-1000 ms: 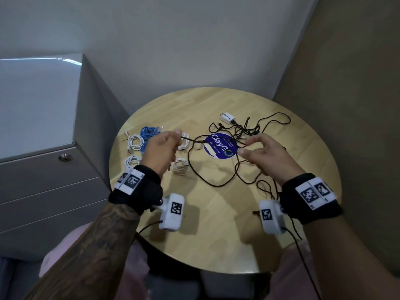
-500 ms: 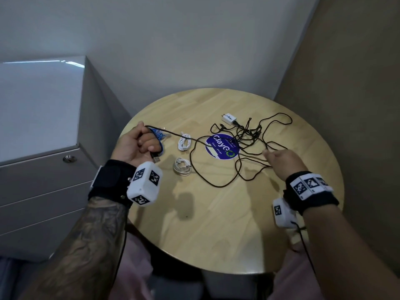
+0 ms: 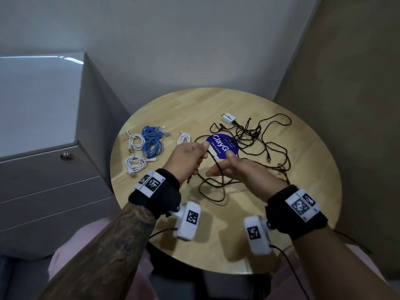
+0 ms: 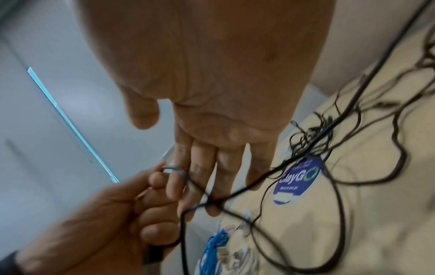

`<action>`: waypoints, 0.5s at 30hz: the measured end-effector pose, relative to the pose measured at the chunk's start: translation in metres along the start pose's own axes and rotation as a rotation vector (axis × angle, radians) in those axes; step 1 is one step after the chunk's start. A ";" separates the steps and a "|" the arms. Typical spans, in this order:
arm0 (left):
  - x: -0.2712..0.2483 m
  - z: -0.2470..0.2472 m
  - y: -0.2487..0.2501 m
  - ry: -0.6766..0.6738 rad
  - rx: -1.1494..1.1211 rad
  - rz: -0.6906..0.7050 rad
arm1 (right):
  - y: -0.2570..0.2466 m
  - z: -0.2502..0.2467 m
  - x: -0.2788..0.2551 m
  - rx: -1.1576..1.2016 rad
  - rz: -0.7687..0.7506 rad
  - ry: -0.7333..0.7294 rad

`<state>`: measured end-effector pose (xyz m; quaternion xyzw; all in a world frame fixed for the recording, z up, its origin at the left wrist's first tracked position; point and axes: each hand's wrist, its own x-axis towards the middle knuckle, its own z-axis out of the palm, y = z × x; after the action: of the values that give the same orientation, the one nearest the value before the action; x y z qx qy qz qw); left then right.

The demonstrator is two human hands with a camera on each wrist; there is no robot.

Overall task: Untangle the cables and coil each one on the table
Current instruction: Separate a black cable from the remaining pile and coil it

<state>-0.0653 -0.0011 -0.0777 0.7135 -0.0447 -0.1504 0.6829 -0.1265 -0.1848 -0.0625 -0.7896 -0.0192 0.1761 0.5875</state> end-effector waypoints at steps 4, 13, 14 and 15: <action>0.003 -0.003 -0.002 0.016 0.017 0.020 | -0.003 0.000 0.005 0.278 -0.102 0.059; -0.009 0.004 0.009 -0.523 -0.239 -0.258 | 0.006 -0.032 0.015 -0.132 -0.197 0.472; -0.009 0.002 0.011 -0.568 -0.302 -0.281 | 0.006 -0.032 0.017 -0.163 -0.203 0.479; -0.009 0.000 0.012 -0.605 -0.338 -0.294 | 0.006 -0.031 0.017 -0.188 -0.219 0.492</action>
<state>-0.0726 0.0003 -0.0641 0.5128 -0.1162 -0.4559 0.7181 -0.1021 -0.2111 -0.0649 -0.8528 0.0226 -0.0881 0.5143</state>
